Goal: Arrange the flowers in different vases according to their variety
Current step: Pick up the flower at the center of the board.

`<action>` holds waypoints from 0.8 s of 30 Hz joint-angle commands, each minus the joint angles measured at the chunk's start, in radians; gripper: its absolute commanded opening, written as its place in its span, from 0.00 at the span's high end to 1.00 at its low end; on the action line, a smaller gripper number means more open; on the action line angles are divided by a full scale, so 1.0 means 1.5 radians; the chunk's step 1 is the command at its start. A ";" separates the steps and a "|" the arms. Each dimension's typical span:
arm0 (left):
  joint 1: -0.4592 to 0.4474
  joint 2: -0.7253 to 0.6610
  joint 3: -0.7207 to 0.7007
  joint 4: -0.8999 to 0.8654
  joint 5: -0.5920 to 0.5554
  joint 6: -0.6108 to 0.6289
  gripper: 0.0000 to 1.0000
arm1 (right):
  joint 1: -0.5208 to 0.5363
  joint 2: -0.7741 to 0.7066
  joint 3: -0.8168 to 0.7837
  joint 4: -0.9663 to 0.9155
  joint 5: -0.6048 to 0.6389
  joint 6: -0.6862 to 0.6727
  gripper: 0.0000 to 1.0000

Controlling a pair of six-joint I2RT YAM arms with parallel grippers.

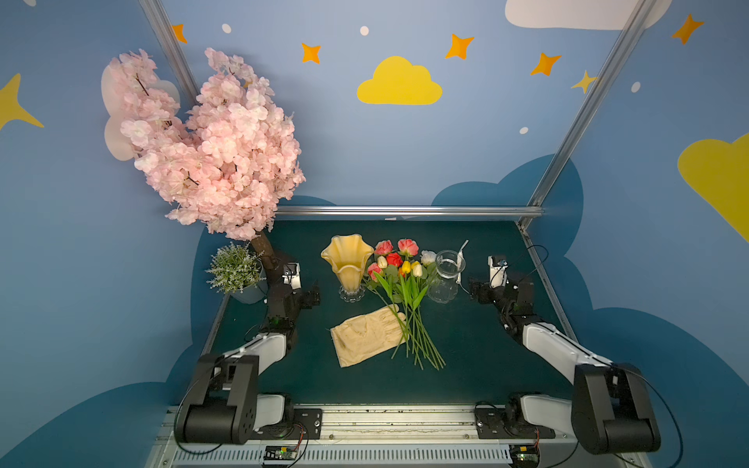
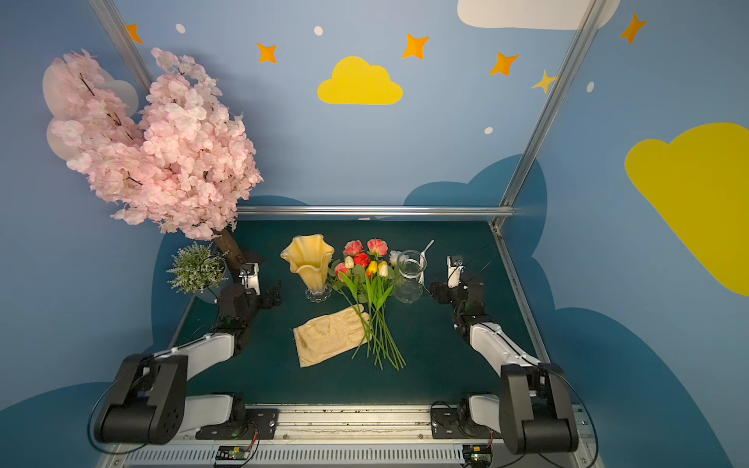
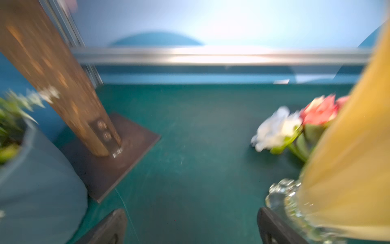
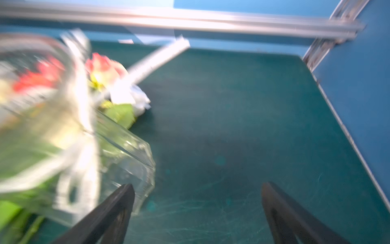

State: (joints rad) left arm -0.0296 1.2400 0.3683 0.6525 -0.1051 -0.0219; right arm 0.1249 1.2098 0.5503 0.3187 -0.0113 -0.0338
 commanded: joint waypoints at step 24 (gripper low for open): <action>-0.048 -0.600 -0.080 -0.441 0.093 -0.369 0.00 | 0.013 -0.340 0.069 -0.440 -0.321 0.287 0.02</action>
State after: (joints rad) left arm -0.0986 0.3248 0.2470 0.0151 -0.0090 -0.5289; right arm 0.1108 0.6735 0.6121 -0.3111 -0.3553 0.3874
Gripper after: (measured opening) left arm 0.999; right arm 0.984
